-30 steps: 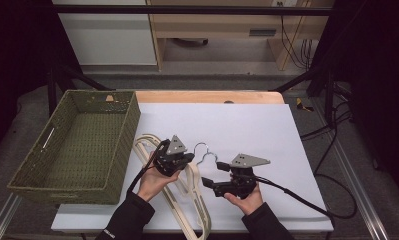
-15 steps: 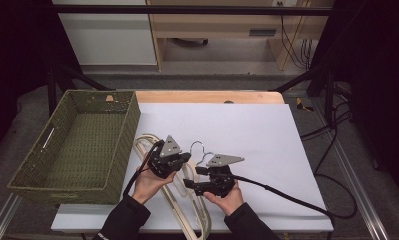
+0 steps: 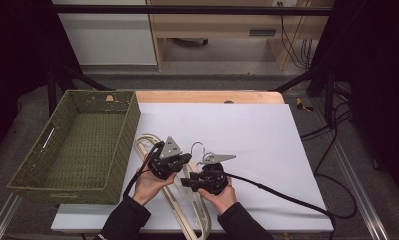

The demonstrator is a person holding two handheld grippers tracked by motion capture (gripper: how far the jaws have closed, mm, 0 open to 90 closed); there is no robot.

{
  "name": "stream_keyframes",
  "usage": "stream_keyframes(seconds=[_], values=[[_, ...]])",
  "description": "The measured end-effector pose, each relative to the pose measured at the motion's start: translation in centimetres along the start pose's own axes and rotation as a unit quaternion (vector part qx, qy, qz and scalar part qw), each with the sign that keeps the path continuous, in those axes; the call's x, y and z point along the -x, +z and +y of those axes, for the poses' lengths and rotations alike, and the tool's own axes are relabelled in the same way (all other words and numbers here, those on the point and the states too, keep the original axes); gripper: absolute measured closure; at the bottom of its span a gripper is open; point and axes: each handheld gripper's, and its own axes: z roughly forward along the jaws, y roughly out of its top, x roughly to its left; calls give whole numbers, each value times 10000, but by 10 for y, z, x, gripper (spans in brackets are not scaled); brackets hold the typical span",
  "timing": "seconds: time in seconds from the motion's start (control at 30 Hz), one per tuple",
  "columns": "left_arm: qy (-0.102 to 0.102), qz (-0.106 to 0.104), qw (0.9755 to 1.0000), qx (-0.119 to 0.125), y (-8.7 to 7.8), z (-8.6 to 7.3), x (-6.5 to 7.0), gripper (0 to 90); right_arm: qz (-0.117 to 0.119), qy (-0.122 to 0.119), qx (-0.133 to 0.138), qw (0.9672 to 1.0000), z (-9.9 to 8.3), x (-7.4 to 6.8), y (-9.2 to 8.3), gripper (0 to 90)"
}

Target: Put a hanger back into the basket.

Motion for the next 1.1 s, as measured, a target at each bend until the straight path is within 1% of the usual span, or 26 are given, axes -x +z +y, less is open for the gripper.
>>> stream_keyframes(seconds=[0.17, 0.23, 0.27, 0.3, 0.33, 0.37, 0.43, 0.47, 0.5, 0.53, 0.57, 0.6, 0.7, 0.73, 0.77, 0.8, 0.83, 0.9, 0.93, 0.97, 1.0, 1.03, 1.1], values=[[-17, -4, 10000, 14, 0, 0, 0, 882, 178, 290, -85, 9994, 2, 0, 0, 756], [-89, -50, 9999, 76, -1, 0, 0, 875, 225, 355, -86, 9991, 2, 1, 0, 772], [-89, -50, 9999, 76, -1, 0, 0, 870, 225, 355, -86, 9991, 2, 1, 0, 772], [-168, -148, 9996, 174, -6, 1, -2, 837, 167, 500, -137, 9985, 3, 0, 0, 779], [-187, -112, 9995, 216, -10, 2, -2, 811, 167, 527, -141, 9984, 3, 1, 0, 780], [-191, -118, 9995, 226, -13, 3, -3, 777, 186, 610, -142, 9979, 3, 0, 0, 786], [-237, -118, 9991, 319, -20, 3, -5, 728, 242, 703, -124, 9972, 3, 0, -1, 797], [-237, -118, 9991, 319, -20, 3, -5, 696, 242, 703, -124, 9972, 3, 0, -1, 797], [-279, -72, 9988, 389, -26, 4, -7, 696, 258, 754, -116, 9968, 4, -1, -1, 801], [-306, -80, 9987, 403, -29, 4, -9, 573, 282, 796, -85, 9964, 4, -2, -2, 810], [-369, -82, 9984, 423, -33, 4, -10, 514, 286, 810, -79, 9963, 4, -2, -2, 813], [-432, -41, 9978, 503, -40, 2, -14, 475, 285, 853, -82, 9959, 5, -2, -3, 817], [-465, 54, 9971, 603, -54, 0, -19, 341, 329, 920, -20, 9952, 6, -4, -6, 827], [-490, 86, 9967, 645, -59, -2, -21, 324, 344, 954, -1, 9948, 7, -5, -7, 829], [-490, 86, 9967, 645, -59, -2, -21, 300, 344, 954, -1, 9948, 7, -5, -7, 829], [-516, 127, 9960, 713, -65, -3, -22, 300, 378, 1003, 11, 9942, 7, -6, -8, 834], [-525, 161, 9956, 761, -73, -6, -24, 273, 454, 1082, 55, 9931, 9, -8, -11, 851], [-558, 145, 9950, 820, -82, -9, -26, 259, 500, 1108, 108, 9925, 10, -10, -14, 857], [-546, 162, 9946, 868, -85, -11, -26, 252, 490, 1071, 124, 9930, 11, -10, -16, 858], [-546, 162, 9946, 868, -85, -11, -26, 236, 482, 1070, 125, 9930, 12, -11, -18, 861], [-517, 176, 9942, 922, -92, -14, -26, 220, 441, 1017, 115, 9938, 13, -11, -20, 863], [-512, 142, 9941, 942, -94, -15, -27, 210, 453, 1010, 107, 9938, 14, -11, -22, 865], [-510, 83, 9944, 924, -96, -15, -27, 179, 452, 920, 99, 9947, 16, -11, -27, 867]])
